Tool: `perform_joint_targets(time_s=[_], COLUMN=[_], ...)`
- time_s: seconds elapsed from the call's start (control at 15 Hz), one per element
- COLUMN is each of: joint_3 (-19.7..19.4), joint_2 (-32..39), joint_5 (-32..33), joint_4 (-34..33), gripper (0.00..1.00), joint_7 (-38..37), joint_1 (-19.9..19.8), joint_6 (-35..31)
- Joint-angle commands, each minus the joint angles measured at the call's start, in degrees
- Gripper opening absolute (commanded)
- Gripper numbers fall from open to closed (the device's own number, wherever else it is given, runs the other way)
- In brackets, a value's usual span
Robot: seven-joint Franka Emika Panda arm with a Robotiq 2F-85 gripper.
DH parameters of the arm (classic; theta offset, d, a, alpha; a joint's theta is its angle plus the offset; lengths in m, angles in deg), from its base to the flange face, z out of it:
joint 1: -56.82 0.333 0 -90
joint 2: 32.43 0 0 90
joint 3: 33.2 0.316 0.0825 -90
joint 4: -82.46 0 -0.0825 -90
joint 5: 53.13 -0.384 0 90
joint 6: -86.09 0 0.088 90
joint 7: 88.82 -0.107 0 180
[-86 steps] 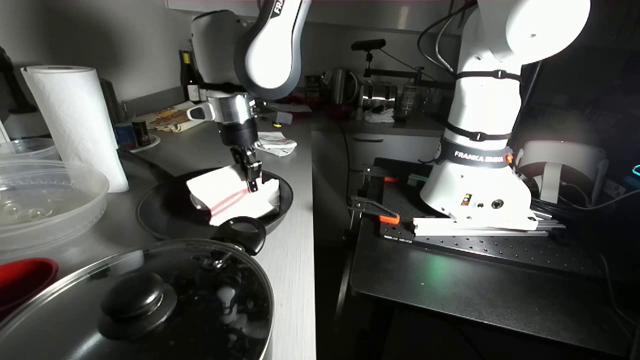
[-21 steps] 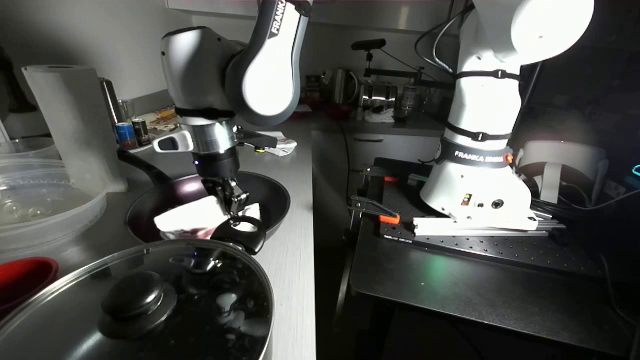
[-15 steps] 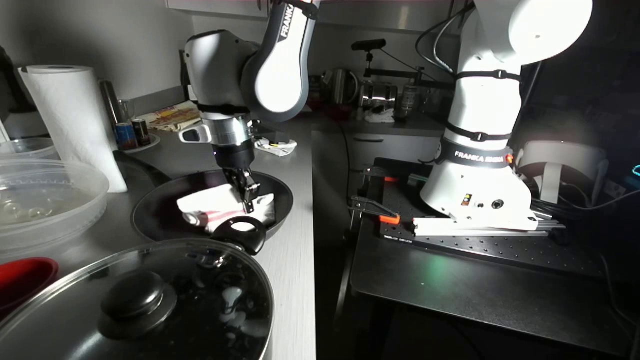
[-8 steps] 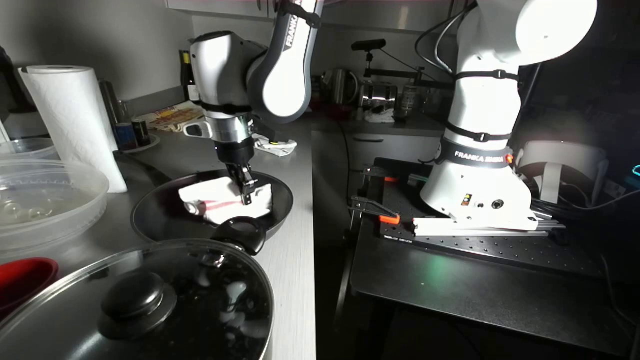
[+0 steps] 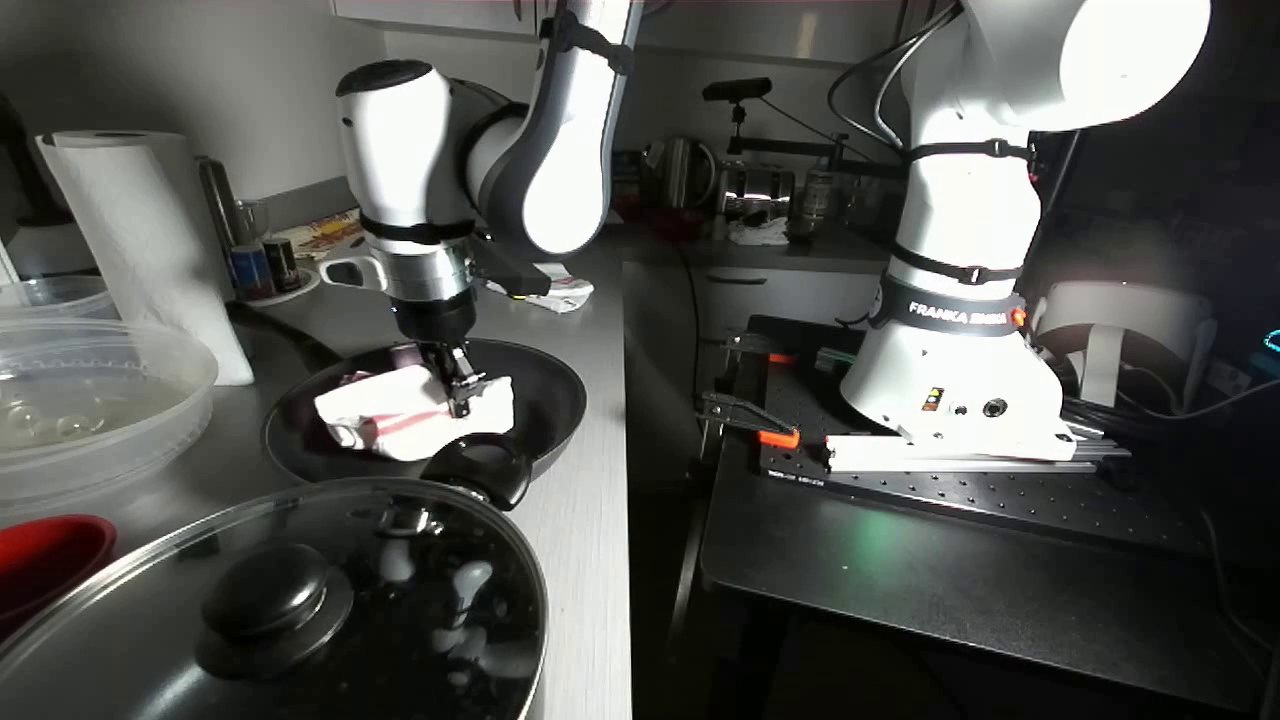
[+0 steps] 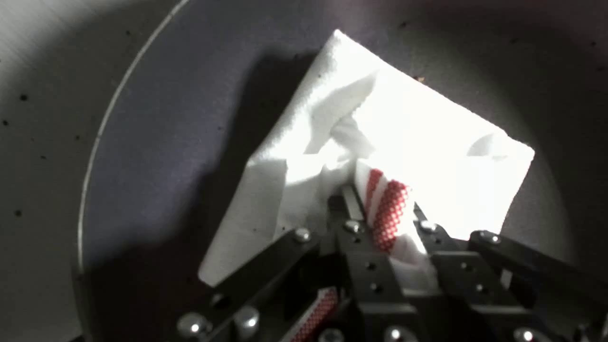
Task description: Wipe the pan with a towel
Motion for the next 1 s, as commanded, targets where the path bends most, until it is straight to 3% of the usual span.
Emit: perform_joint_targets(time_s=[0.0, 0.4, 0.93], joint_3=[2.7, 9.4, 11.7], joint_2=[5.3, 5.8, 2.7], joint_5=[1.8, 1.2, 0.9], joint_4=[-3.6, -3.1, 0.5], gripper=[0.04, 0.04, 0.04], joint_7=[-0.3, 6.6, 10.6], joint_1=[0.9, -0.2, -2.5], joint_6=[-0.3, -0.8, -2.4])
